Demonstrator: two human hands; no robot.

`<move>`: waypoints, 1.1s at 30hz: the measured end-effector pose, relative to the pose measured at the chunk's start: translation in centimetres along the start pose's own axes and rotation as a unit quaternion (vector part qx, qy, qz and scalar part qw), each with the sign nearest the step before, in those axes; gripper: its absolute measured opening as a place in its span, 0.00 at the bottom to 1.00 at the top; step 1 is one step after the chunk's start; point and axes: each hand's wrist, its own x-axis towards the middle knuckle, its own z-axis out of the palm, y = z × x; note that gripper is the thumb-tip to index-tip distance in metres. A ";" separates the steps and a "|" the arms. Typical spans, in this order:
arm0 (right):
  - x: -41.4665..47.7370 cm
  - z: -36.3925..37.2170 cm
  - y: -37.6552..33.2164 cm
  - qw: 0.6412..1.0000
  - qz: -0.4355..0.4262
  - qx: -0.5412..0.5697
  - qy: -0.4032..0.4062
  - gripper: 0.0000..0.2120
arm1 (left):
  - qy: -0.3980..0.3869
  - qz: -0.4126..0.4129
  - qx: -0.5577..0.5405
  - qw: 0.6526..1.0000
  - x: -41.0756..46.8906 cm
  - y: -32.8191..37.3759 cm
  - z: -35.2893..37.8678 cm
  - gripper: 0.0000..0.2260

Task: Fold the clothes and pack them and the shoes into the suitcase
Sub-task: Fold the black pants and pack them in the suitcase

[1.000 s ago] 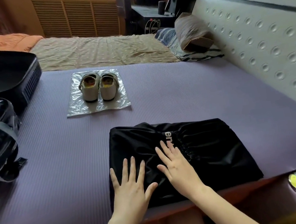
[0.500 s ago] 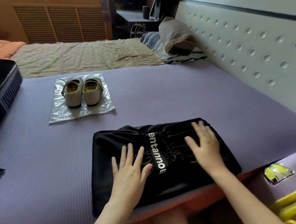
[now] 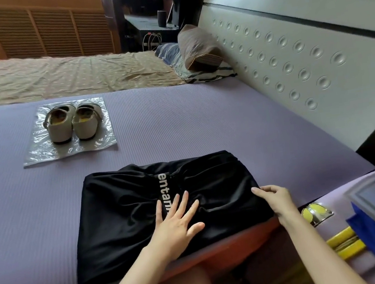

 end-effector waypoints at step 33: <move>-22.5 25.6 -4.3 0.846 -0.356 -0.302 -0.258 0.19 | 0.211 -0.264 -0.716 0.611 -12.1 -15.1 -6.2 0.24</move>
